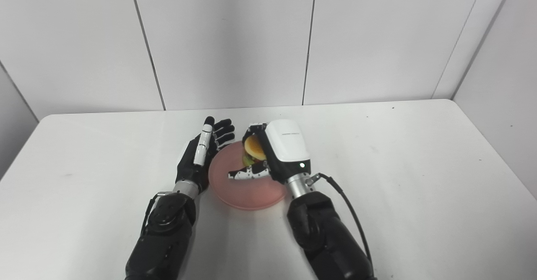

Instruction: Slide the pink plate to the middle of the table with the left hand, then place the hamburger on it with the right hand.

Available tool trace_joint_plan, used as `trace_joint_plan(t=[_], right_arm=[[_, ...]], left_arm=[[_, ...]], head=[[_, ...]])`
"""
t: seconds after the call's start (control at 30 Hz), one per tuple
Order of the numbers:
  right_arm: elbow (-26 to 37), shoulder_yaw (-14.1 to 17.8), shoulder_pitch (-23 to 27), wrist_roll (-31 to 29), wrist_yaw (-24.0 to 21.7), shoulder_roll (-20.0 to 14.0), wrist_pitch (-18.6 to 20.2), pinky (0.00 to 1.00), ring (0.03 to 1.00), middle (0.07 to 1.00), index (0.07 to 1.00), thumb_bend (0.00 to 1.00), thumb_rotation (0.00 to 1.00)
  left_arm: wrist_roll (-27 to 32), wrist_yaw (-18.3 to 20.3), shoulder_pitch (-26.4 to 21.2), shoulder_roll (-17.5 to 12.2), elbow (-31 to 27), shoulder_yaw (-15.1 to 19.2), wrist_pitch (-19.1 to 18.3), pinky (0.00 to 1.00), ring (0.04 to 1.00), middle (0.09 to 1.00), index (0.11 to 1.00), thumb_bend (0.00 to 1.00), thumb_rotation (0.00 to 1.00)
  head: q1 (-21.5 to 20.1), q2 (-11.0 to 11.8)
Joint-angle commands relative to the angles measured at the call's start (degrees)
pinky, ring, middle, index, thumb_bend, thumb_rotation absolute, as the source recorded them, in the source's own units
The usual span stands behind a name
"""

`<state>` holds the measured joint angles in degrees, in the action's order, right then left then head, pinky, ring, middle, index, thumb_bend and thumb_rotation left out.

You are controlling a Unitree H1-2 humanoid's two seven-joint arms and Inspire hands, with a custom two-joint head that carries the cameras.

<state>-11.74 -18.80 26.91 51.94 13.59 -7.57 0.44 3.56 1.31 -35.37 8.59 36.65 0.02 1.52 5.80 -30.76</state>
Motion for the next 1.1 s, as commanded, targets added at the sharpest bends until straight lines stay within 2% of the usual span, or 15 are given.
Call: trace_joint_plan(t=[0.0,0.07,0.17,0.33,0.5,0.53,0.67,0.73,0.8,0.97,1.07], right_arm=[[0.9,-0.2,3.6,0.5,2.2,0.4,-1.3,0.18,0.239,0.316,0.358,0.70,0.28],[0.8,-0.6,3.6,0.8,2.5,0.4,-1.2,0.18,0.232,0.312,0.347,0.70,0.30],[0.4,-1.0,3.4,1.1,2.0,0.1,-0.8,0.18,0.240,0.324,0.354,0.69,0.31],[-0.5,-1.2,3.2,0.8,1.0,0.0,0.0,0.20,0.264,0.352,0.385,0.69,0.34],[-2.5,-2.0,2.8,1.3,3.0,-0.7,-1.4,0.26,0.319,0.401,0.447,0.70,0.32],[-2.8,-2.1,2.7,1.3,3.2,-0.8,-1.6,0.29,0.347,0.427,0.474,0.70,0.32],[-3.4,-2.8,2.4,1.5,3.5,-1.7,-1.9,0.36,0.419,0.496,0.545,0.67,0.44],[-3.5,-3.4,2.2,1.6,3.4,-2.3,-2.4,0.45,0.499,0.569,0.614,0.64,0.73],[-3.8,-3.8,2.2,1.3,3.7,-2.8,-2.9,0.52,0.574,0.631,0.655,0.66,0.87],[-4.3,-4.4,2.1,0.8,4.0,-3.5,-3.9,0.59,0.649,0.687,0.691,0.67,0.94],[-4.9,-4.6,2.2,0.5,4.1,-3.7,-4.4,0.63,0.684,0.713,0.708,0.68,0.94]], left_arm=[[0.4,0.0,0.7,0.1,1.1,0.0,-1.7,0.77,0.806,0.795,0.722,0.65,0.92],[0.1,-0.1,0.7,0.1,0.9,0.0,-1.9,0.75,0.802,0.802,0.764,0.66,0.93],[0.1,0.3,0.9,0.0,0.8,-0.1,-1.6,0.76,0.806,0.808,0.771,0.66,0.92],[0.3,0.4,1.0,0.1,0.7,0.0,-1.3,0.73,0.791,0.785,0.737,0.64,0.92],[0.6,-0.2,0.7,0.3,0.5,0.5,-2.1,0.67,0.740,0.738,0.704,0.64,0.90],[1.1,-0.2,0.7,0.4,0.3,0.9,-2.5,0.69,0.744,0.736,0.693,0.65,0.89],[1.6,-0.2,0.7,0.4,-0.5,1.4,-3.6,0.72,0.745,0.741,0.692,0.65,0.88],[1.1,-0.3,0.9,0.1,-1.1,1.0,-3.8,0.70,0.743,0.744,0.692,0.64,0.89],[0.8,-0.4,1.0,0.0,-1.4,0.7,-4.0,0.67,0.733,0.738,0.693,0.64,0.90],[1.0,-0.3,1.1,0.0,-1.2,0.7,-3.9,0.66,0.721,0.729,0.688,0.64,0.90],[1.4,-0.1,1.1,0.0,-1.4,0.9,-4.2,0.66,0.712,0.722,0.686,0.64,0.89]], head=[[0.0,0.0],[0.0,-0.1],[-0.1,-0.4],[-0.1,-0.6],[0.0,-0.9],[0.0,-0.9],[-0.1,-1.0],[-0.1,-1.0],[-0.2,-1.1],[-0.2,-1.3],[-0.3,-1.3]])
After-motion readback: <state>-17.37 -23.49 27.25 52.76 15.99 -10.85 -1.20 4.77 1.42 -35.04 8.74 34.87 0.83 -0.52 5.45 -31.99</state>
